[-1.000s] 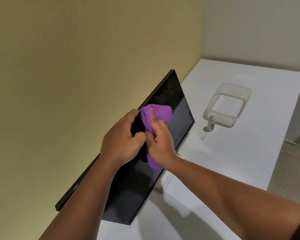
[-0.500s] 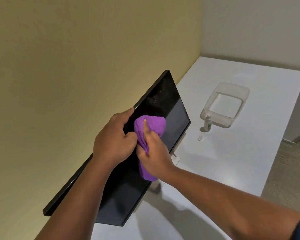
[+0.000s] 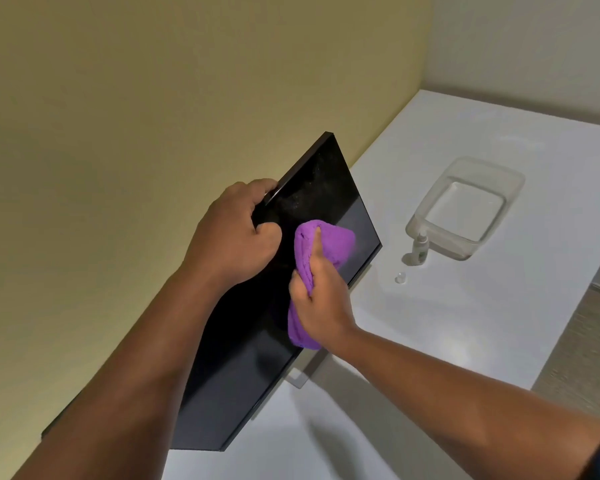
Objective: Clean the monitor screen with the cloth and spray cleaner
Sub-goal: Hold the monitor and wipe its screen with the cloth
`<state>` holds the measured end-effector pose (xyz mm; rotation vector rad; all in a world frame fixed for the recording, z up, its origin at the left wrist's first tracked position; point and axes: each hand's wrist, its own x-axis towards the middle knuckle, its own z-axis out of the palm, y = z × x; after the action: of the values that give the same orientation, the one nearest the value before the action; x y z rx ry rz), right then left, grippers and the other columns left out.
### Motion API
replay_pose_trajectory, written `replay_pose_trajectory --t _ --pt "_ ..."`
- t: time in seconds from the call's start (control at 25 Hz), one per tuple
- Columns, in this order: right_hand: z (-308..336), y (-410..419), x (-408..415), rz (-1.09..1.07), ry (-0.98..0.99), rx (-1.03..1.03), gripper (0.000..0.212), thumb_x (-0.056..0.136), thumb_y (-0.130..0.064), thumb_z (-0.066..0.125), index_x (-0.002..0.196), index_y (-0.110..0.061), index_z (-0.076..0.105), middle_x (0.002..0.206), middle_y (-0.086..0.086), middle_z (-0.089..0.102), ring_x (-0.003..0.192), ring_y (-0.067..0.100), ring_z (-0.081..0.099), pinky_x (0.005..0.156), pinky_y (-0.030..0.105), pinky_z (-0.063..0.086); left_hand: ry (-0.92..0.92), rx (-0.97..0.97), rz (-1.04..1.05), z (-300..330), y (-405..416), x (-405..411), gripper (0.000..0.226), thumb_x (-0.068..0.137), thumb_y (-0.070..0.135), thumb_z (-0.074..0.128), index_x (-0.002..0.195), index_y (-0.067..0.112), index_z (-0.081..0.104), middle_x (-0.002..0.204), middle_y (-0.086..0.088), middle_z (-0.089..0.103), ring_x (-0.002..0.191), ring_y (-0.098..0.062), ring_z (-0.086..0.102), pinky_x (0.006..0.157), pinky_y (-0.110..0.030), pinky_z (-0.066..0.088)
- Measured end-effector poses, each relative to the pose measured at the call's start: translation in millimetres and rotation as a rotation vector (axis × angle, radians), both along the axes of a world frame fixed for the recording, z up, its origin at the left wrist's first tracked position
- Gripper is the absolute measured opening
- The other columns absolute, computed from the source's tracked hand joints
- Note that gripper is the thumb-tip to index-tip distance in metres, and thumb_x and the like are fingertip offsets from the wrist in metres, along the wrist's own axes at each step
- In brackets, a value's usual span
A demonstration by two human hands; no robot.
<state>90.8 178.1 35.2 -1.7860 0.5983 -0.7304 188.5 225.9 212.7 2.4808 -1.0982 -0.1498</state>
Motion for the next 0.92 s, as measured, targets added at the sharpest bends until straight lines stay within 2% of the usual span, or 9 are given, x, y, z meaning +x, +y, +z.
replay_pose_trajectory --t 0.08,0.2,0.28,0.4,0.52,0.64,0.72,0.8,0.92 --pt "-14 0 -16 0.043 0.017 -0.060 0.084 0.096 -0.019 0.048 0.157 -0.051 0.000 0.073 -0.018 0.038 0.070 -0.001 0.049 0.055 0.008 0.035 0.008 -0.018 -0.005 -2 -4 3 0.067 0.071 0.026 0.047 0.137 0.028 0.058 0.119 0.008 0.057 0.107 -0.007 0.051 0.084 -0.018 0.037" --pt "-23 -29 -20 -0.070 0.093 0.059 0.074 0.100 -0.013 0.051 0.162 -0.032 0.015 0.079 -0.017 0.043 0.078 -0.011 0.053 0.063 0.007 0.038 0.063 -0.051 -0.028 -6 -3 -1 0.065 0.070 0.026 0.048 0.134 0.028 0.058 0.118 0.013 0.057 0.102 0.002 0.048 0.081 -0.011 0.035" --pt "-16 -47 -6 -0.171 0.072 0.137 0.071 0.101 -0.017 0.050 0.162 -0.029 0.016 0.075 -0.020 0.043 0.076 -0.010 0.055 0.060 0.005 0.042 0.088 -0.058 -0.048 -6 -1 -3 0.064 0.069 0.026 0.049 0.132 0.032 0.056 0.117 0.016 0.059 0.101 -0.003 0.053 0.080 -0.021 0.041" --pt "2 -35 12 -0.140 -0.043 0.093 0.073 0.097 -0.024 0.046 0.161 -0.038 0.013 0.072 -0.016 0.042 0.068 0.005 0.053 0.057 0.011 0.040 0.107 -0.074 -0.074 -3 0 -2 0.062 0.067 0.025 0.050 0.128 0.038 0.053 0.111 0.016 0.063 0.095 -0.011 0.059 0.076 -0.029 0.046" --pt "-17 -9 -3 -0.036 -0.064 0.045 0.061 0.097 -0.022 0.045 0.156 -0.031 0.029 0.083 -0.019 0.047 0.077 0.004 0.054 0.063 0.016 0.040 0.096 -0.035 -0.090 -2 0 -1 0.073 0.067 0.026 0.050 0.140 0.034 0.051 0.128 0.011 0.063 0.113 -0.014 0.059 0.090 -0.033 0.049" --pt "-30 -30 -8 -0.161 0.092 0.212 0.067 0.102 -0.020 0.047 0.161 -0.034 0.019 0.083 -0.023 0.049 0.077 0.008 0.059 0.063 0.023 0.049 -0.015 0.139 -0.148 -4 -1 -1 0.094 0.070 0.034 0.047 0.161 0.032 0.026 0.167 0.011 0.031 0.152 -0.009 0.030 0.120 -0.033 0.031" --pt "-23 -47 3 -0.229 0.091 0.273 0.072 0.099 -0.025 0.045 0.161 -0.039 0.012 0.074 -0.018 0.050 0.075 0.011 0.060 0.060 0.019 0.049 -0.060 0.204 -0.191 -5 -3 0 0.099 0.070 0.038 0.044 0.164 0.030 0.015 0.171 0.012 0.014 0.156 -0.004 0.013 0.124 -0.030 0.019" --pt "-8 -43 14 -0.213 -0.022 0.259 0.076 0.094 -0.029 0.044 0.159 -0.046 0.011 0.071 -0.012 0.051 0.070 0.008 0.057 0.056 0.012 0.042 -0.054 0.217 -0.198 -5 -3 2 0.101 0.069 0.040 0.042 0.165 0.029 0.011 0.172 0.013 0.008 0.157 -0.002 0.008 0.124 -0.029 0.016" --pt "-14 -20 7 -0.089 -0.075 0.173 0.076 0.093 -0.027 0.045 0.160 -0.044 0.015 0.076 -0.013 0.052 0.069 0.008 0.055 0.060 0.017 0.045 -0.019 0.202 -0.199 -3 -3 2 0.102 0.069 0.039 0.042 0.165 0.030 0.010 0.171 0.015 0.006 0.156 0.002 0.006 0.124 -0.027 0.015"
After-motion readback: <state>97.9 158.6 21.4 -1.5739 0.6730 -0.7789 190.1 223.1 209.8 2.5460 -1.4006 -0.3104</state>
